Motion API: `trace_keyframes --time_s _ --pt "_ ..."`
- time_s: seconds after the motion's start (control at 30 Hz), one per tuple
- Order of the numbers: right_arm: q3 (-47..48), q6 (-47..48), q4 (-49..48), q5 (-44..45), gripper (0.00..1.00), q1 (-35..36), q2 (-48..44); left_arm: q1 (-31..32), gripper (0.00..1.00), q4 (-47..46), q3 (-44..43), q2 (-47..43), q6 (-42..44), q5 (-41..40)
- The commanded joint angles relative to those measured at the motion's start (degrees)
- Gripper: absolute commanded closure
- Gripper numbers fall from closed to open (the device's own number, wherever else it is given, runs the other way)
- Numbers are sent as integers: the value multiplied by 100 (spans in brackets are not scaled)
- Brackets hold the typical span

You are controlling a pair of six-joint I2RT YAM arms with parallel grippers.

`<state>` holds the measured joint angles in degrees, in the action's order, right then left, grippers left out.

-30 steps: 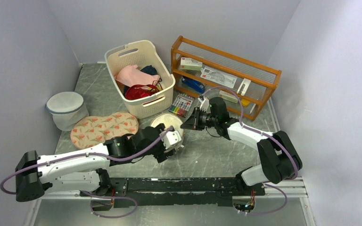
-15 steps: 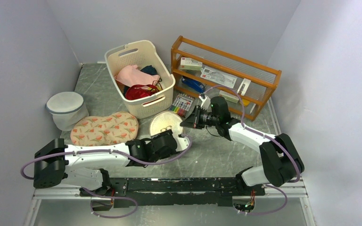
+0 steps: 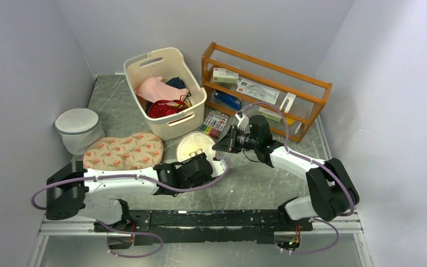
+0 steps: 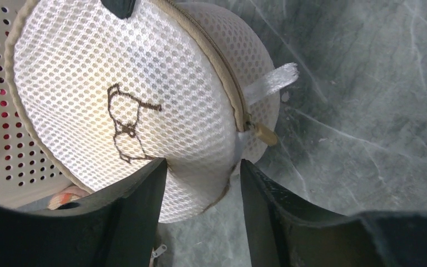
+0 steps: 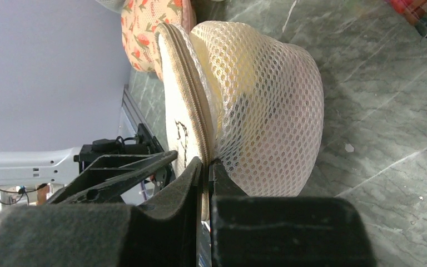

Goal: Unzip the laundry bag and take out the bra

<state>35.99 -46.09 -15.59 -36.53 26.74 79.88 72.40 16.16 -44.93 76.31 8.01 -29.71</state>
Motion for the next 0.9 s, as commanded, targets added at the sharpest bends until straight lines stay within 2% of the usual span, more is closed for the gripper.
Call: trace_keyframes --time_s 0.0,0.17,0.37,0.6,0.77,0.87 --pt "4 -80 -185 -82 100 -29 -222 -200 42 -98 -301 237 -224 79" --pt "8 -40 -131 -70 100 -29 -212 -421 64 -69 -394 67 -359 615" --pt "158 271 258 52 99 -31 -284 -804 80 -90 -412 -269 -633 1387" --pt "826 1193 1603 921 72 -37 -626 -1600 93 -261 -405 -587 -986 2616" --pt "1200 2058 2451 2089 53 21 -1080 -2053 93 -287 -460 -620 -1259 3322" --pt "1296 2609 2716 2977 40 529 -1388 -2307 93 -289 -479 -600 -1390 3699"
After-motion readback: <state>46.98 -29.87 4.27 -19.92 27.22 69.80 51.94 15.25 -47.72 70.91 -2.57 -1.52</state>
